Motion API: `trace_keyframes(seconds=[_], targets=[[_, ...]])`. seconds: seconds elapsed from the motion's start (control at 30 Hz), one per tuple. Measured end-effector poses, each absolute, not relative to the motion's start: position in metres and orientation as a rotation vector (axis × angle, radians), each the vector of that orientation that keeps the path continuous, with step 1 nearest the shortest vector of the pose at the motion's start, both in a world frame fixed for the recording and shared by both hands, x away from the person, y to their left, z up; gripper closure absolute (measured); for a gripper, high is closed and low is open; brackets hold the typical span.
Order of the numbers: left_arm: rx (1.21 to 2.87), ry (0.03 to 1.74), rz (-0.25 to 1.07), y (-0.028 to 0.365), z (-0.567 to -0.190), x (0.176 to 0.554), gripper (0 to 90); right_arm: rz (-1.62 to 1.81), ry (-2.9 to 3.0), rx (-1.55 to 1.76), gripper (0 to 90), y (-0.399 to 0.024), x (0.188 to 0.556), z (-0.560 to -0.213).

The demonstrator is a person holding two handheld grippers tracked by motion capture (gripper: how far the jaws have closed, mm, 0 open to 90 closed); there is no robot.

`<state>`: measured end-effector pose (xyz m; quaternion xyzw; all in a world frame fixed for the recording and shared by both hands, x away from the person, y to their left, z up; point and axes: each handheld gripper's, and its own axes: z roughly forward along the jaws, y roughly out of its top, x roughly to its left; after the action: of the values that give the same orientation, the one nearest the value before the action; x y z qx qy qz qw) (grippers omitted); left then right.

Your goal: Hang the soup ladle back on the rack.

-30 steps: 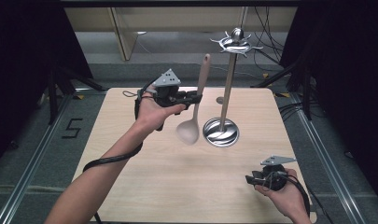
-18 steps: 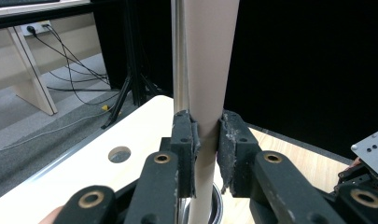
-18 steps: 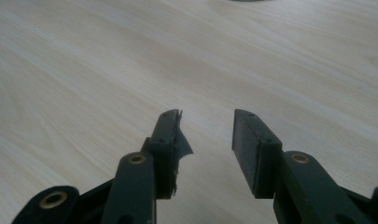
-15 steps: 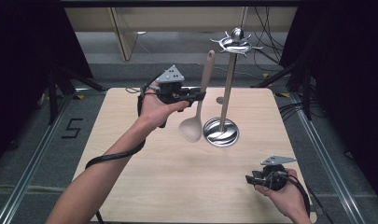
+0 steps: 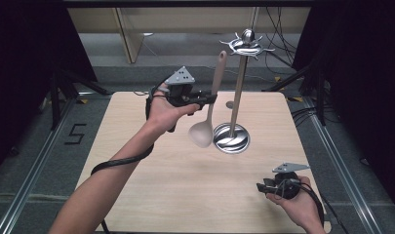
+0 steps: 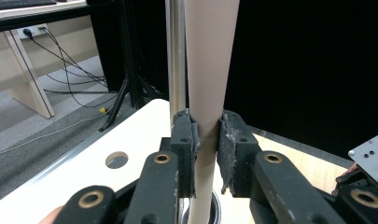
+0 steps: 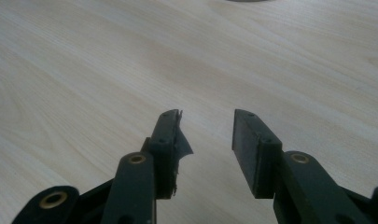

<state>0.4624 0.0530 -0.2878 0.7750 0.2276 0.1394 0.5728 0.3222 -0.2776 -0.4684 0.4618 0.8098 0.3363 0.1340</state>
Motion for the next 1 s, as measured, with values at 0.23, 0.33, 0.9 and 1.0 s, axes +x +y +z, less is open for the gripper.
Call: trace_keyframes(seconds=[0.23,0.33,0.9,1.0], targets=[[1.816,0.528,0.323,0.0505,-0.2855,0.4629,76.3,0.992,2.344,1.464,62.0,-0.2739,0.3186,-0.4666],[1.818,0.523,0.323,0.0493,-0.2842,0.4637,76.3,0.996,2.341,1.439,62.1,-0.2744,0.3191,-0.4678],[1.833,0.545,0.311,0.0456,-0.2853,0.4693,76.3,1.009,2.355,1.36,62.1,-0.2774,0.3227,-0.4688],[1.838,0.544,0.314,0.0445,-0.2854,0.47,76.3,0.995,2.364,1.368,62.1,-0.2776,0.3227,-0.468]])
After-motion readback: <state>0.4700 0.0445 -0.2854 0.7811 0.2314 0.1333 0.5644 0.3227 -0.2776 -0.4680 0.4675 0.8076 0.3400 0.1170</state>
